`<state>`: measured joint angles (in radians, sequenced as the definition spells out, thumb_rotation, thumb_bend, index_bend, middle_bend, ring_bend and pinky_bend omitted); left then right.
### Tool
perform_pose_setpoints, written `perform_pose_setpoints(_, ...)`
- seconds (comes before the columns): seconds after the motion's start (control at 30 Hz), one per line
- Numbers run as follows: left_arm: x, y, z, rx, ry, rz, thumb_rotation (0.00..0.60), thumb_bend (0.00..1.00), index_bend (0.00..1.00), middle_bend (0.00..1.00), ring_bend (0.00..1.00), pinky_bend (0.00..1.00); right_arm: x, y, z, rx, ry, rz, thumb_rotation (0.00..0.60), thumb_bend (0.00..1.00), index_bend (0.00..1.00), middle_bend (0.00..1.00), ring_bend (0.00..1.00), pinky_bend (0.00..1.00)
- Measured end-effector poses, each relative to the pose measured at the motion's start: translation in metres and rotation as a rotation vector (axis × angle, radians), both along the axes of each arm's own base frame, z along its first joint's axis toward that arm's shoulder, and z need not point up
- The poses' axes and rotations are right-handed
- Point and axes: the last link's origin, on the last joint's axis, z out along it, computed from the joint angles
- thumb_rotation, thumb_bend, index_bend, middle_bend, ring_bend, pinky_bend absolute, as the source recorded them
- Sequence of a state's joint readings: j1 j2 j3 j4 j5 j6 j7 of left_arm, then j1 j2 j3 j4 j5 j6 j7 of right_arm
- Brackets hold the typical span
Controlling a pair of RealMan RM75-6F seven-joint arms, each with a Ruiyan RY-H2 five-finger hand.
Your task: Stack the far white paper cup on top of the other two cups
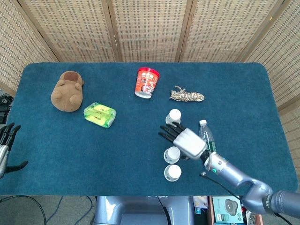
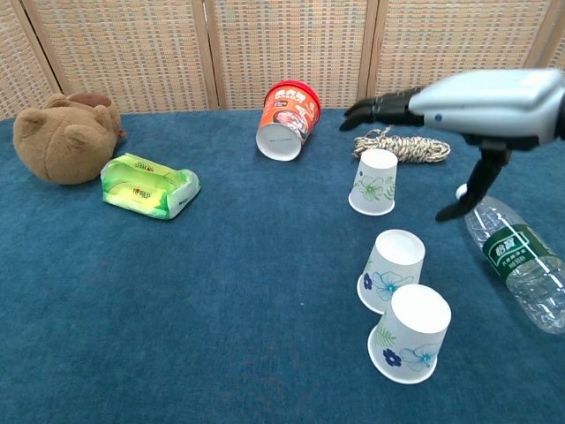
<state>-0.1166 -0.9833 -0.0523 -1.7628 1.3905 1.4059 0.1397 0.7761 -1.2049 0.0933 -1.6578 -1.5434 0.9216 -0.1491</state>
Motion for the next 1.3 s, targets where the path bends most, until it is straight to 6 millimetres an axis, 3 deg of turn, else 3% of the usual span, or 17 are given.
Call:
perform_pose_setpoints(0.23,0.000,0.001,0.000,-0.006,0.001,-0.002,0.600,0.06,0.00,0.00,0.00,0.00,-0.004,-0.042,0.017,-0.072,-0.111,-0.231,0.600,0.27,0.00,0.07,0.00,0.12)
perform_pose_setpoints(0.4,-0.003,0.004,0.000,-0.004,-0.004,0.017,0.600,0.06,0.00,0.00,0.00,0.00,-0.007,-0.071,0.005,-0.078,-0.174,-0.376,0.600,0.27,0.03,0.12,0.02,0.12)
perform_pose_setpoints(0.67,-0.005,0.006,0.000,-0.009,-0.009,0.030,0.600,0.06,0.00,0.00,0.00,0.00,0.004,-0.092,-0.027,-0.070,-0.193,-0.410,0.600,0.27,0.12,0.22,0.12,0.18)
perform_pose_setpoints(0.9,-0.006,0.007,0.001,-0.010,-0.014,0.035,0.600,0.06,0.00,0.00,0.00,0.00,-0.005,-0.106,-0.048,-0.086,-0.175,-0.461,0.600,0.27,0.20,0.32,0.20,0.28)
perform_pose_setpoints(1.3,-0.007,0.010,-0.002,-0.036,-0.026,0.045,0.600,0.06,0.00,0.00,0.00,0.00,-0.018,-0.118,-0.059,-0.097,-0.159,-0.497,0.600,0.31,0.34,0.47,0.37,0.42)
